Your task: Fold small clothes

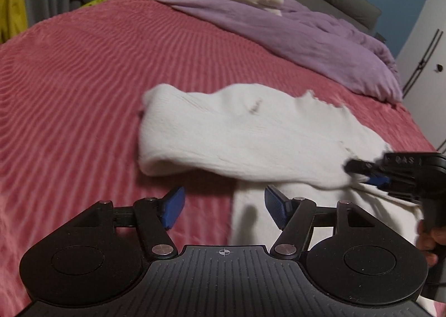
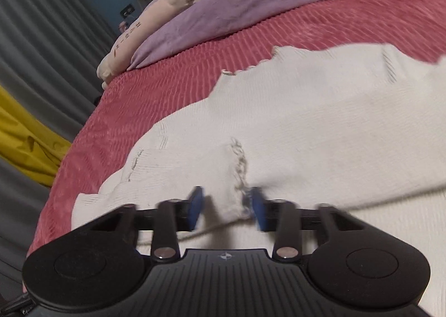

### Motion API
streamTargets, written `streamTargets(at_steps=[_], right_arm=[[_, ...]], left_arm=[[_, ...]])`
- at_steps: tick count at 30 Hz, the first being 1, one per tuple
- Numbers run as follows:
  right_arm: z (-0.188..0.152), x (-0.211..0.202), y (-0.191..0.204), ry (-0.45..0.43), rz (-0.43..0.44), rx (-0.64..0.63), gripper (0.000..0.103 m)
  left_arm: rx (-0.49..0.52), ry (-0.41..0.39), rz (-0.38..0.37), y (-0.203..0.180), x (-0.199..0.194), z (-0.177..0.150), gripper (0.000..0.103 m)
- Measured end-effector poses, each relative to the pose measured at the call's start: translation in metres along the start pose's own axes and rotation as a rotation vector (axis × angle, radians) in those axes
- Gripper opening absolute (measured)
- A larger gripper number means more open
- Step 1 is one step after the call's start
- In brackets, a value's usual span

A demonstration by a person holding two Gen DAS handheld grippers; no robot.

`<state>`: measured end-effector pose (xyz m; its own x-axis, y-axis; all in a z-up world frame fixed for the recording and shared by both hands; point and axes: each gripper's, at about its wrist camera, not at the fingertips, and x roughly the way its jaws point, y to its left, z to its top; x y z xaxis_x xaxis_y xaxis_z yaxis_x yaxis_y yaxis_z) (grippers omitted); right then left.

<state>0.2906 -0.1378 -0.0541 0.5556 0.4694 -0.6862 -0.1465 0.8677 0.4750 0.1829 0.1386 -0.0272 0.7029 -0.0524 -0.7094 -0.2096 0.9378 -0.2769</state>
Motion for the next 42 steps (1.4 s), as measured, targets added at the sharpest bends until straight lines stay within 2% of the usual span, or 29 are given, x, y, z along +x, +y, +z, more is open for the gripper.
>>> streamTargets(at_steps=[1,4,8,11,14,17,18,21,24,25,28,29,30,32,35,37,42], right_arm=[[0.002,0.002,0.003,0.013,-0.001,-0.014,0.008],[0.005,-0.010,0.005,-0.030,-0.014,-0.075,0.008],[0.011,-0.045,0.000,-0.188,-0.077,-0.108,0.008],[0.016,-0.065,-0.011,-0.286,-0.180,-0.141,0.008],[0.019,-0.076,-0.026,-0.335,-0.290,-0.155,0.008],[0.019,-0.076,-0.046,-0.322,-0.384,-0.145,0.008],[0.019,-0.074,-0.055,-0.298,-0.380,-0.122,0.008],[0.017,-0.072,-0.085,-0.207,-0.312,-0.014,0.010],[0.015,-0.073,-0.105,-0.190,-0.227,0.082,0.018],[0.013,-0.072,-0.109,-0.187,-0.203,0.107,0.020],[0.015,-0.065,-0.115,-0.166,-0.161,0.136,0.020],[0.016,-0.063,-0.114,-0.159,-0.165,0.123,0.013],[0.016,-0.062,-0.110,-0.165,-0.181,0.100,0.007],[0.017,-0.069,-0.099,-0.226,-0.239,0.037,0.007],[0.014,-0.081,-0.086,-0.351,-0.365,-0.048,0.007],[0.010,-0.082,-0.083,-0.386,-0.434,-0.100,0.007],[0.005,-0.070,-0.094,-0.326,-0.488,-0.151,0.007]], left_arm=[[-0.007,-0.001,0.008,0.001,0.003,0.004,0.069],[-0.012,-0.017,0.017,0.004,0.005,0.011,0.069],[0.003,-0.015,0.016,0.001,0.011,0.019,0.068],[0.060,-0.014,0.023,-0.011,0.015,0.023,0.068],[0.075,-0.007,0.006,-0.021,0.023,0.027,0.066],[0.093,0.007,0.005,-0.029,0.032,0.029,0.060],[0.098,0.014,0.002,-0.031,0.035,0.030,0.059],[0.088,0.028,-0.025,-0.032,0.040,0.034,0.053],[0.063,0.025,-0.048,-0.030,0.042,0.038,0.050],[0.055,0.024,-0.048,-0.029,0.043,0.039,0.046],[0.051,0.028,-0.038,-0.031,0.047,0.043,0.040],[0.061,0.022,-0.034,-0.033,0.047,0.043,0.033],[0.076,0.008,-0.027,-0.034,0.046,0.044,0.030],[0.095,-0.025,-0.023,-0.035,0.042,0.045,0.024],[0.106,-0.028,-0.025,-0.037,0.043,0.045,0.024],[0.123,-0.025,-0.016,-0.041,0.045,0.043,0.025],[0.122,0.006,0.030,-0.040,0.049,0.040,0.042]])
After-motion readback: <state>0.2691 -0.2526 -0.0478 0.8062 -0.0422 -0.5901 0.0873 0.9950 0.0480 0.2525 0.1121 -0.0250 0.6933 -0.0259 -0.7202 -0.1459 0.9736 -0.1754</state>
